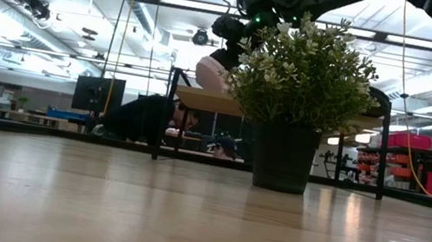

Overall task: Pick and place slides into the shelf
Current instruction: Put the pink slipper on the shelf

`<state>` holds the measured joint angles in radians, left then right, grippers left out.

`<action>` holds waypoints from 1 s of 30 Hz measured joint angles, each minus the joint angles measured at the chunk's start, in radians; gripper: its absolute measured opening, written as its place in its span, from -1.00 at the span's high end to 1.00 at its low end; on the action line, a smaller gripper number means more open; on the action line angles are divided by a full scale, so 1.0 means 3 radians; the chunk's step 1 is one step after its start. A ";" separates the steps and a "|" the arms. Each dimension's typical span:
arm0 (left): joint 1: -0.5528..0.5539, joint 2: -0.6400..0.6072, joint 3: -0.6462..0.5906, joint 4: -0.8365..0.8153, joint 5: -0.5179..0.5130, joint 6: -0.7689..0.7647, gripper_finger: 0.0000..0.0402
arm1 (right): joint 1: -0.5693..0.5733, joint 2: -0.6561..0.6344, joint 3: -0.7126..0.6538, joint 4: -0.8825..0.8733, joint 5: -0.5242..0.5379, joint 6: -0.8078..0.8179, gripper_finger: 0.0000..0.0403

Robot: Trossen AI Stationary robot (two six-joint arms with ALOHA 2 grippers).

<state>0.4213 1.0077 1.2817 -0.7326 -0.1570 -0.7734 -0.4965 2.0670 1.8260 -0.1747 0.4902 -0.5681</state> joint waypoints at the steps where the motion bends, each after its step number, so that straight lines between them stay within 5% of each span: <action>1: 0.0000 0.0000 0.0001 0.0000 0.0000 0.0001 -0.07 | 0.0000 0.0000 0.0000 -0.0011 -0.0010 0.0031 0.96; 30: -0.0001 0.0000 0.0001 -0.0019 -0.0029 0.0005 -0.04 | 0.0113 0.0202 0.0015 -0.0665 -0.0073 0.0155 0.96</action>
<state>0.4211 1.0077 1.2818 -0.7383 -0.1657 -0.7718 -0.4625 2.1277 1.8305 -0.3740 0.4685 -0.5217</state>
